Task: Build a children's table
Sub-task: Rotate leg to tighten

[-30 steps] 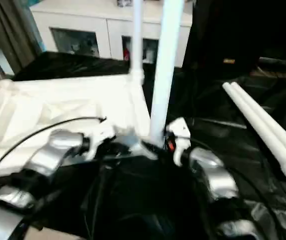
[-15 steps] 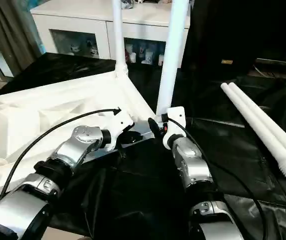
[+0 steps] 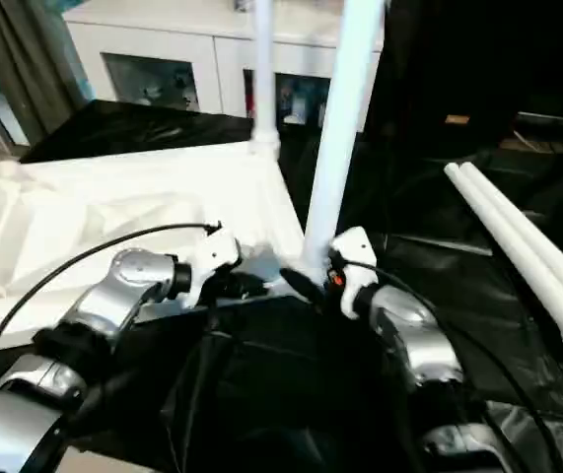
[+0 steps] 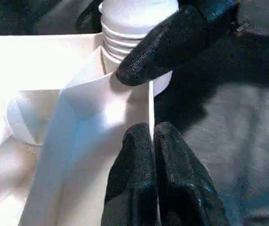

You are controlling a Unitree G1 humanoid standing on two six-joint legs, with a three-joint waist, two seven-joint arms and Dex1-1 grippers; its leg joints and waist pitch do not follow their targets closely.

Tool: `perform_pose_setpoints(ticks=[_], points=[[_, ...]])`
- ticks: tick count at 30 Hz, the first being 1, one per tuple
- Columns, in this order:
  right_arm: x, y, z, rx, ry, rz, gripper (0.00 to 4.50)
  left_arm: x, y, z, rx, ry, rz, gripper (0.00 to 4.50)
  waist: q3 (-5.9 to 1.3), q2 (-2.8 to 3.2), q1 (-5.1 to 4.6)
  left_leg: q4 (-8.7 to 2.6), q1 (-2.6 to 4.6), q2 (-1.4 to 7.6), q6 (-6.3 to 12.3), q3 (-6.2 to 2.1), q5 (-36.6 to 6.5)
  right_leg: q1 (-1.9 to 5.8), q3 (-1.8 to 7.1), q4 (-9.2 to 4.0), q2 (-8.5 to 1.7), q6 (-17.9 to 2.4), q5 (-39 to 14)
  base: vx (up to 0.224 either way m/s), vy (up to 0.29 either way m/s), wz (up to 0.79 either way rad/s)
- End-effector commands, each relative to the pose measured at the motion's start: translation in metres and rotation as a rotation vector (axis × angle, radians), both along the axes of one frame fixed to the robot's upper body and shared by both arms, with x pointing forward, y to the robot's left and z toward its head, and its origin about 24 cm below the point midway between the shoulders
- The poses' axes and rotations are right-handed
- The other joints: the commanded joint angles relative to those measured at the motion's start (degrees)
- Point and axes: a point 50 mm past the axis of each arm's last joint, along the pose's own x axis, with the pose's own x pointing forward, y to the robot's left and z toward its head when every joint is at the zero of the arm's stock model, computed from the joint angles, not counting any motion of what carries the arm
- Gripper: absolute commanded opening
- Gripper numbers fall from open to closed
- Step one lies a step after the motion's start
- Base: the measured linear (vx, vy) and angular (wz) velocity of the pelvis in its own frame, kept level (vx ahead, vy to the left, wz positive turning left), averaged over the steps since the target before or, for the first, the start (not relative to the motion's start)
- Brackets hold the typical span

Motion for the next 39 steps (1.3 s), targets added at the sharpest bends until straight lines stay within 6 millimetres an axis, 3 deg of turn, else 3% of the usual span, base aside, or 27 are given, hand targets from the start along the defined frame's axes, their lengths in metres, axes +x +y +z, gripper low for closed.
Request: perform_pose_setpoints(ticks=[1,3,5,13,15,17,21,23,27,28,34,35,37,39], points=[[-0.006,-0.007,-0.002,-0.012,0.021,0.039,3.89,-0.009,-0.004,0.001,-0.082,0.037,-0.084,0.00,-3.21,-0.80,0.08,-3.65,0.53,3.17,4.76,-1.28,-9.19,2.44,2.83,-3.89,-4.69,-14.45,-4.81,0.000,0.000,0.00],[-0.006,-0.008,-0.001,-0.012,0.021,0.042,3.89,-0.010,-0.003,0.002,-0.081,0.040,-0.087,0.00,-3.20,-0.78,0.00,-3.74,0.66,3.13,4.08,-1.30,-10.05,2.35,2.81,-4.12,-4.68,-14.01,-7.02,0.000,0.000,0.00],[-0.006,-0.010,-0.001,-0.008,0.025,0.043,3.62,-0.010,-0.001,0.002,-0.081,0.044,-0.090,0.00,-3.11,-0.76,-0.14,-3.94,0.73,3.13,3.05,-1.42,-10.99,2.28,2.89,-4.40,-4.72,-13.29,-9.91,0.000,0.000,0.00],[-0.008,0.002,-0.007,-0.017,0.029,0.031,3.16,-0.004,-0.002,-0.001,-0.051,0.012,-0.004,0.00,-3.19,-1.05,-0.63,-3.75,0.51,2.92,3.66,-1.39,-9.07,2.38,2.90,-4.18,-4.65,-13.46,-6.99,0.000,0.000,0.00],[0.001,0.002,-0.014,-0.045,0.030,-0.132,3.07,0.007,-0.006,-0.004,-0.011,-0.023,0.117,0.00,-2.95,-0.82,-0.85,-3.95,0.93,2.84,2.22,-1.43,-10.97,1.91,2.93,-4.76,-4.67,-12.77,-11.24,0.000,0.000,0.00],[0.006,0.001,-0.017,-0.055,0.038,-0.242,2.99,0.012,-0.011,-0.005,-0.008,-0.031,0.184,0.00,-2.94,-0.97,-1.03,-4.09,1.09,2.81,1.10,-1.45,-12.35,1.88,2.99,-5.04,-4.68,-12.09,-14.43,0.000,0.000,0.00],[0.013,0.002,-0.024,-0.058,0.068,-0.443,2.75,0.022,-0.024,-0.002,-0.001,-0.061,0.299,0.00,-2.77,-0.94,-1.14,-4.31,1.31,2.73,0.16,-1.58,-14.42,1.67,3.06,-5.62,-4.71,-10.49,-17.56,0.000,0.000,0.00],[0.017,0.007,-0.026,-0.062,0.087,-0.530,2.75,0.028,-0.035,0.003,-0.015,-0.086,0.347,0.00,-2.83,-0.95,-1.10,-4.32,1.25,2.64,0.14,-1.60,-14.26,1.66,3.12,-5.68,-4.72,-10.13,-17.85,0.000,0.000,0.00],[0.018,0.017,-0.024,-0.038,0.062,-0.528,2.75,0.026,-0.046,0.005,-0.034,-0.095,0.303,0.00,-2.96,-1.07,-0.87,-4.26,0.89,2.67,1.00,-1.61,-12.43,1.86,3.11,-5.39,-4.78,-10.09,-14.66,0.000,0.000,0.00],[0.018,0.019,-0.023,-0.026,0.054,-0.523,3.42,0.025,-0.048,0.005,-0.036,-0.096,0.293,0.00,-3.08,-1.08,-0.81,-4.19,0.77,2.71,1.59,-1.63,-11.77,2.02,3.07,-5.20,-4.79,-10.36,-13.26,0.000,0.000,0.00],[0.017,0.016,-0.013,-0.015,-0.022,-0.520,3.62,0.024,-0.050,0.010,-0.118,-0.144,0.297,0.00,-2.98,-1.67,-0.76,-4.18,0.71,2.78,2.47,-1.51,-11.15,2.04,3.08,-5.19,-4.83,-10.23,-12.79,0.000,0.000,0.00],[0.016,0.015,-0.012,-0.005,-0.028,-0.523,3.70,0.025,-0.050,0.011,-0.133,-0.143,0.303,0.45,-2.93,-1.61,-0.71,-4.24,0.66,2.78,2.54,-1.54,-11.26,2.10,3.05,-5.21,-4.86,-10.12,-13.44,0.000,0.000,0.00],[0.014,0.011,-0.007,0.019,-0.049,-0.526,3.74,0.026,-0.047,0.015,-0.161,-0.146,0.320,0.56,-2.97,-2.04,-0.79,-4.27,0.70,2.89,2.51,-1.53,-11.43,2.00,3.06,-5.21,-4.83,-10.05,-13.79,0.000,0.000,0.00],[0.009,0.001,-0.002,0.028,-0.084,-0.543,3.74,0.031,-0.038,0.023,-0.200,-0.203,0.375,0.67,-3.14,-2.09,-0.74,-4.24,0.71,3.22,2.49,-1.63,-10.36,2.15,3.08,-4.76,-4.87,-10.80,-10.50,0.000,0.000,0.00]])
